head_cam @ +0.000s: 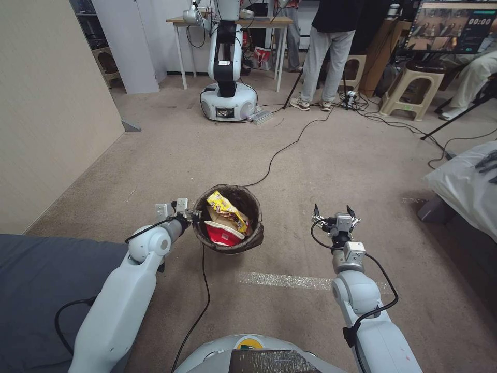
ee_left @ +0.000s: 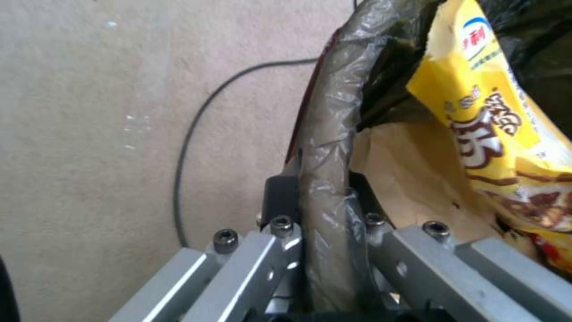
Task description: Pick up the trash bin, then pick up the garbage from the floor and place it into the trash bin.
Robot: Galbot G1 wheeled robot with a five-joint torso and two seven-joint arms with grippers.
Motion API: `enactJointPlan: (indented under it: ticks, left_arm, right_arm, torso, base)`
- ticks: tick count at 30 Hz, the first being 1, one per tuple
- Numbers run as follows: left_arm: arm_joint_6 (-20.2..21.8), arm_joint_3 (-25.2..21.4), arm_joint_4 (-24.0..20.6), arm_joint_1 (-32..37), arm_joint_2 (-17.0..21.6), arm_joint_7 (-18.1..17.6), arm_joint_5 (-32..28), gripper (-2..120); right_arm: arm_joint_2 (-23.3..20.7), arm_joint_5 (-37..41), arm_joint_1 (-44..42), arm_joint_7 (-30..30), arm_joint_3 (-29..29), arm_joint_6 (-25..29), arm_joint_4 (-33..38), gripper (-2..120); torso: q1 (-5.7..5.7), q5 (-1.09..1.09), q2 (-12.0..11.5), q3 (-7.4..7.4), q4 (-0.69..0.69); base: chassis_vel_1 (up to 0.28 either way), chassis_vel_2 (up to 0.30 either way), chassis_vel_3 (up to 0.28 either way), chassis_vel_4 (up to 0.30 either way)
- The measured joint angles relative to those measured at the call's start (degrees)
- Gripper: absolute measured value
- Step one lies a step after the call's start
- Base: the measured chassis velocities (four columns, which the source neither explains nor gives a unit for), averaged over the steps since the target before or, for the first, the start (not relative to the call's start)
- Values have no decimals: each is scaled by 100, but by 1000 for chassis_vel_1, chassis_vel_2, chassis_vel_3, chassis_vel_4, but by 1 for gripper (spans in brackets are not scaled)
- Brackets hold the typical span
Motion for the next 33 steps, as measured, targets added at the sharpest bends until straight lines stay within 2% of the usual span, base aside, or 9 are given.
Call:
enactJointPlan:
  ticks: [7, 10, 16, 24, 27, 30, 31, 33]
  left_arm:
    - [0, 403, 726, -383, -206, -374, -59, 3]
    - [-9, 462, 868, -408, -243, -447, -67, 3]
    - [-34, 587, 995, -410, -286, -615, -59, 3]
    - [-38, 615, 1007, -346, -275, -700, 112, 3]
    - [-37, 588, 994, -323, -249, -672, 158, 9]
    - [-32, 545, 959, -295, -229, -640, 177, 22]
    - [-32, 545, 959, -295, -229, -640, 177, 22]
    - [-16, 489, 865, -253, -216, -592, 197, 33]
  right_arm:
    - [-3, -4, 18, 0, 18, 16, -48, 100]
    - [10, -20, 24, 0, 16, 28, -80, 100]
    - [42, -48, 44, 0, -5, 48, -123, 100]
    - [57, -61, 50, 3, -16, 68, -169, 100]
    - [56, -63, 57, 4, -25, 69, -176, 100]
    - [52, -64, 69, 5, -39, 69, -184, 100]
    - [52, -64, 69, 5, -39, 69, -184, 100]
    - [48, -64, 79, 7, -41, 69, -199, 100]
  torso:
    - [0, 1, 0, 0, 0]
    - [0, 3, 0, -2, 2]
    - [-1, 7, 2, -3, 5]
    - [-1, 2, 3, -3, 0]
    - [-1, 1, 2, -2, 1]
    - [-1, -3, 1, -1, 1]
    - [-1, -3, 1, -1, 1]
    - [-1, -5, 0, 1, 0]
  base:
    - [0, 0, 0, 0]
    - [0, 0, 0, 0]
    - [0, 0, 0, 0]
    - [0, 0, 0, 0]
    - [0, 0, 0, 0]
    - [0, 0, 0, 0]
    - [0, 0, 0, 0]
    - [0, 0, 0, 0]
